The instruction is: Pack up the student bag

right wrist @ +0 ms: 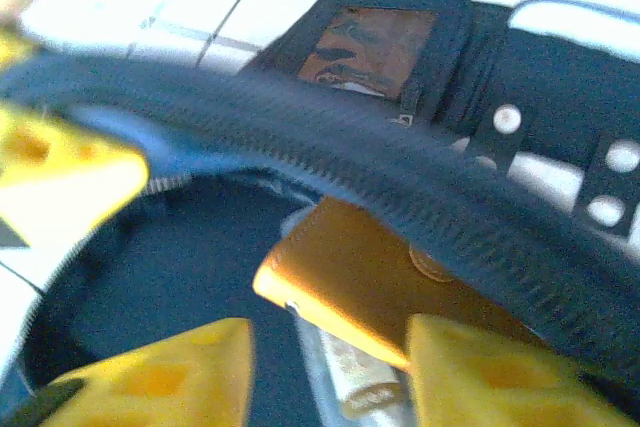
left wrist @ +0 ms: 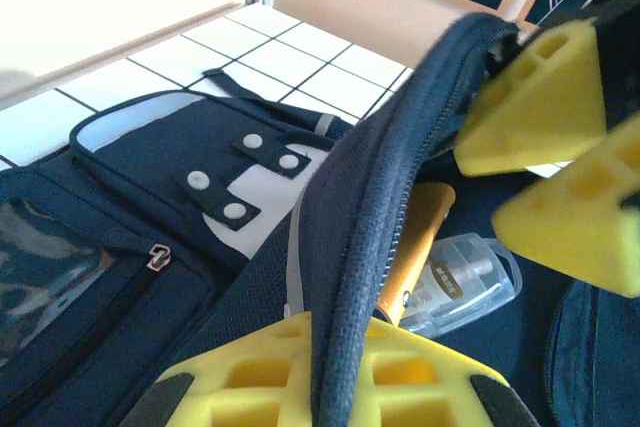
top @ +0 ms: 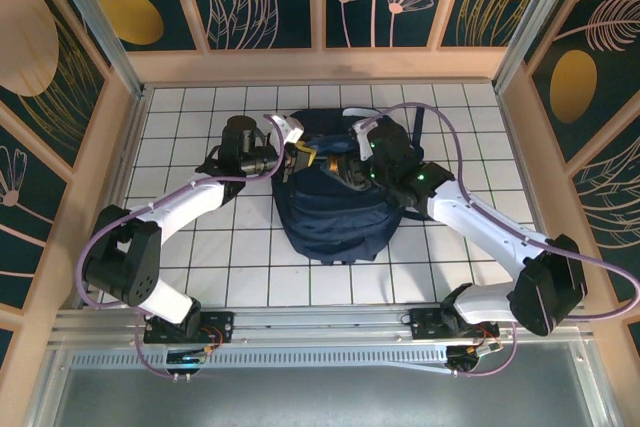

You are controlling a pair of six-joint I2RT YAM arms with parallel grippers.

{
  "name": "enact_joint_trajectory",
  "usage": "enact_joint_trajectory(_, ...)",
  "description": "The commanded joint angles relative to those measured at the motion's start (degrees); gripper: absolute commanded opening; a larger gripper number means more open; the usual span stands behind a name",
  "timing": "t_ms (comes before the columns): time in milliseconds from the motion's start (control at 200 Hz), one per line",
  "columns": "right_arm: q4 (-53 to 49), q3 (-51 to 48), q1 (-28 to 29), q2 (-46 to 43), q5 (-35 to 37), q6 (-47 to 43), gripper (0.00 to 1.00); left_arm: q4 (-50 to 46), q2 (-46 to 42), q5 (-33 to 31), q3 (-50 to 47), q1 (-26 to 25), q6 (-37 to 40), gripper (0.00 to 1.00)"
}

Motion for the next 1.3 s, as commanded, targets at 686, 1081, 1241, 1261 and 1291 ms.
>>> enact_joint_trajectory(686,-18.7,5.9,-6.6,-11.5,-4.7,16.4,0.98,-12.1,-16.1,-14.6,-4.8,2.8,-0.5,0.99)
enact_joint_trajectory(1081,-24.3,13.2,-5.8,-2.7,-10.4,23.1,0.64,-19.8,-6.4,-3.6,-7.9,4.4,25.8,0.66)
enact_joint_trajectory(1241,-26.5,22.2,-2.0,9.9,-9.8,23.1,0.58,-10.9,-6.5,-2.4,-12.4,4.4,33.4,0.67)
enact_joint_trajectory(1261,-26.8,23.4,-1.0,11.5,-8.5,22.9,0.58,-9.2,-6.4,-2.9,-12.8,4.4,33.3,0.67)
enact_joint_trajectory(1291,-27.1,25.2,0.6,13.6,-6.4,22.5,0.58,-6.8,-5.8,-4.1,-13.3,4.4,33.0,0.67)
